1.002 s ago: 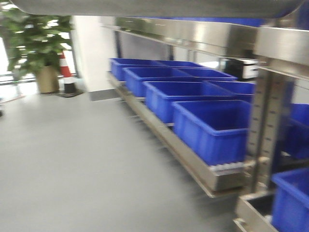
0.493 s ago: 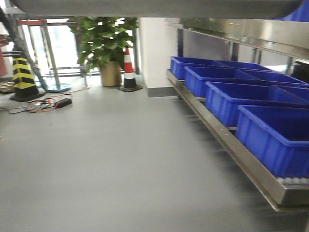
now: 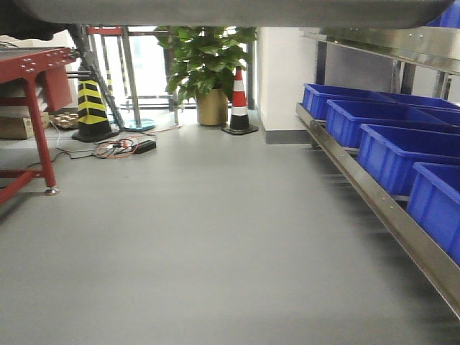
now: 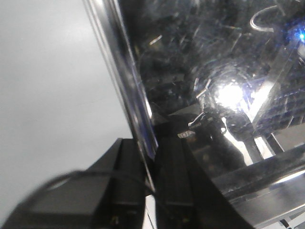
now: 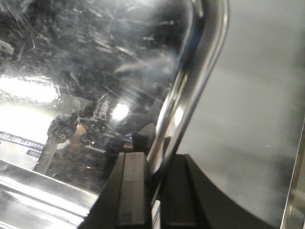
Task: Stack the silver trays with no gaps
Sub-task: 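Drive away from the rack while holding the tray in both grippers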
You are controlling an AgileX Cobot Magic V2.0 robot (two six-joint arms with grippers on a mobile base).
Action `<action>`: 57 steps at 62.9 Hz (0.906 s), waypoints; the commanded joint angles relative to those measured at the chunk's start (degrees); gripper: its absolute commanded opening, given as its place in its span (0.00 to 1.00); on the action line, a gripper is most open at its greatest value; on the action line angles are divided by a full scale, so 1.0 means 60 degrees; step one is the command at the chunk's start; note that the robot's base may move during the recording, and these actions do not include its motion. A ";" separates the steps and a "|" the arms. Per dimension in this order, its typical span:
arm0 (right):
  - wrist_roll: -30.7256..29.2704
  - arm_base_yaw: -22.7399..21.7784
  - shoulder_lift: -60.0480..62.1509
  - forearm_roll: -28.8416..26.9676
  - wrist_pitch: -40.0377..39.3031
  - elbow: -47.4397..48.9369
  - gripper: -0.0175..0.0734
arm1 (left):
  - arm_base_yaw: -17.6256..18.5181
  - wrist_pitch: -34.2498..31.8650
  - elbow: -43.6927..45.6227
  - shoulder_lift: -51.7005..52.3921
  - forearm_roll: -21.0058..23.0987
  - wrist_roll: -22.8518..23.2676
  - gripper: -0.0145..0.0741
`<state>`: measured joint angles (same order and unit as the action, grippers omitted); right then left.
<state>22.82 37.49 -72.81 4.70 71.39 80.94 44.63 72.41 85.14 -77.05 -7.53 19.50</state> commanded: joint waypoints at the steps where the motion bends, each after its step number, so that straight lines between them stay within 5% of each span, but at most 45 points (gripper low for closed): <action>1: -0.0275 0.0129 0.0218 -0.0479 -0.1213 0.0291 0.25 | 0.0229 0.0400 0.0342 0.0274 0.0721 -0.0289 0.11; 57: -0.0275 0.0129 0.0218 -0.0479 -0.1213 0.0291 0.25 | 0.0229 0.0400 0.0342 0.0274 0.0721 -0.0289 0.11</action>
<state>22.82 37.49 -72.81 4.70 71.39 80.94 44.63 72.41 85.14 -77.05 -7.53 19.50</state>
